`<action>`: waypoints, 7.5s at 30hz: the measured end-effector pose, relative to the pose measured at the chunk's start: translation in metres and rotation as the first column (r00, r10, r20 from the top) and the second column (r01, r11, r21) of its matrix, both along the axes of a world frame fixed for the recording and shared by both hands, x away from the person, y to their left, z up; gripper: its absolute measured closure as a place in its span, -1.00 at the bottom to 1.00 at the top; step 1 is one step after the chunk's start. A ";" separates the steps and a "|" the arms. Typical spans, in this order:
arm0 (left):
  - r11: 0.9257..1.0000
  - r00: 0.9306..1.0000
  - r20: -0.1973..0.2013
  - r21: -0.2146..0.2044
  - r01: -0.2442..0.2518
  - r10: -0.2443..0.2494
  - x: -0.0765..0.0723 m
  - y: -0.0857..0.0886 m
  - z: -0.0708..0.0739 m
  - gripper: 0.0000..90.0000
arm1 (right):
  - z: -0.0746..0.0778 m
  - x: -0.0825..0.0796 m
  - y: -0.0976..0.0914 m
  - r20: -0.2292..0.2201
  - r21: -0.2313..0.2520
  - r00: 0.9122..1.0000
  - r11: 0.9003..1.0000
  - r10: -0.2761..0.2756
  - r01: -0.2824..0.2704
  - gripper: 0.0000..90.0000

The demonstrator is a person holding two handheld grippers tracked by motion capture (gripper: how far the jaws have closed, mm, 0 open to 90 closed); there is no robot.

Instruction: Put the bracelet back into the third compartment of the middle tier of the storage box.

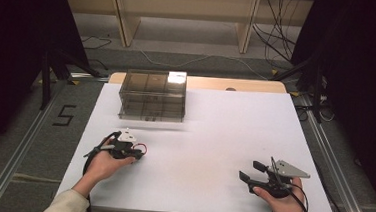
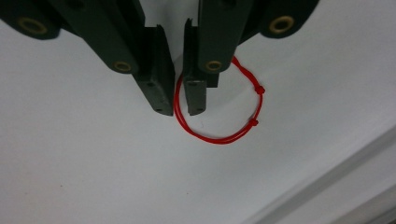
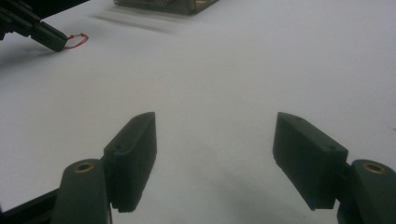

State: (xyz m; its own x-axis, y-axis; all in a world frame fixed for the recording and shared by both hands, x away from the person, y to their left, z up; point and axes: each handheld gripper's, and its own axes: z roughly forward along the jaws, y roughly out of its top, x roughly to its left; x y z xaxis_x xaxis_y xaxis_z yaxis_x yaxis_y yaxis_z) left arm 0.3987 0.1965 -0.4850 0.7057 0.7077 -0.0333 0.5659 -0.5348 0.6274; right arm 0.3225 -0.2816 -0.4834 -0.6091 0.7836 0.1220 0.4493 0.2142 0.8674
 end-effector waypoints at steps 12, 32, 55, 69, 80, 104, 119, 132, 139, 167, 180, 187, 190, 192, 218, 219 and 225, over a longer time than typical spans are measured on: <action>1.000 1.000 0.003 0.022 -0.012 0.012 -0.001 -0.003 0.002 0.99 | 0.000 0.000 0.000 0.001 0.001 1.000 1.000 0.000 0.000 -0.31; 0.999 0.999 0.014 -0.028 -0.032 0.032 -0.003 -0.004 0.009 1.00 | 0.000 0.000 -0.001 -0.001 0.000 1.000 1.000 -0.003 0.003 -0.31; 0.997 0.996 0.078 -0.069 -0.032 0.037 0.000 -0.009 0.017 1.00 | 0.000 0.000 -0.001 0.001 -0.001 1.000 1.000 -0.001 0.001 -0.30; 0.995 0.993 0.106 -0.088 -0.034 0.044 0.003 -0.014 0.025 1.00 | -0.001 0.001 -0.001 0.000 0.000 1.000 1.000 -0.003 0.003 -0.30; 0.995 0.990 0.132 -0.093 -0.027 0.039 0.006 -0.021 0.032 1.00 | -0.001 0.001 -0.002 0.003 0.002 1.000 1.000 -0.003 0.003 -0.30; 0.994 0.986 0.164 -0.108 0.000 0.018 0.014 -0.042 0.043 1.00 | -0.001 0.001 -0.003 0.000 0.003 1.000 1.000 -0.006 0.006 -0.30; 0.994 0.984 0.176 -0.111 0.007 0.013 0.016 -0.049 0.047 1.00 | -0.001 0.001 -0.003 -0.001 0.003 1.000 1.000 -0.006 0.006 -0.30; 0.993 0.982 0.187 -0.114 0.011 0.011 0.018 -0.054 0.049 1.00 | -0.001 0.001 -0.003 -0.001 0.004 1.000 1.000 -0.008 0.008 -0.30; 0.993 0.981 0.193 -0.113 0.015 0.007 0.019 -0.058 0.050 1.00 | -0.001 0.001 -0.003 0.000 0.005 1.000 1.000 -0.007 0.007 -0.30; 0.993 0.977 0.214 -0.114 0.022 0.003 0.027 -0.070 0.056 1.00 | -0.001 0.001 -0.003 0.002 0.006 1.000 1.000 -0.008 0.008 -0.30; 0.993 0.975 0.222 -0.116 0.025 0.001 0.029 -0.073 0.058 1.00 | -0.001 0.001 -0.003 0.002 0.009 1.000 1.000 -0.010 0.010 -0.30; 0.993 0.974 0.228 -0.116 0.027 0.000 0.031 -0.076 0.058 1.00 | -0.001 0.001 -0.004 0.001 0.008 1.000 1.000 -0.010 0.010 -0.30; 0.993 0.973 0.230 -0.115 0.029 -0.002 0.032 -0.076 0.059 1.00 | -0.001 0.001 -0.004 0.001 0.010 1.000 1.000 -0.010 0.010 -0.30; 0.993 0.973 0.229 -0.118 0.028 0.000 0.032 -0.077 0.060 1.00 | -0.001 0.001 -0.004 0.001 0.011 1.000 1.000 -0.010 0.010 -0.30; 0.992 0.970 0.244 -0.121 0.028 0.002 0.041 -0.082 0.070 1.00 | -0.001 0.001 -0.003 0.003 0.011 1.000 1.000 -0.009 0.009 -0.30; 0.992 0.970 0.244 -0.120 0.028 0.002 0.042 -0.082 0.070 1.00 | -0.001 0.001 -0.003 0.003 0.011 1.000 1.000 -0.009 0.009 -0.30; 0.993 0.970 0.244 -0.114 0.030 -0.002 0.045 -0.084 0.072 1.00 | -0.001 0.001 -0.003 0.004 0.011 1.000 1.000 -0.009 0.009 -0.30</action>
State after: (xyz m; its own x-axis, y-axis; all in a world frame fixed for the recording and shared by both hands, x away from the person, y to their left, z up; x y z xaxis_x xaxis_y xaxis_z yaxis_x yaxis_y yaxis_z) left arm 0.4433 0.1126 -0.4132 0.7139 0.6977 0.0596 0.3804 -0.4578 0.8036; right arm 0.3238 -0.2849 -0.4843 -0.6027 0.7875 0.1287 0.4479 0.2003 0.8714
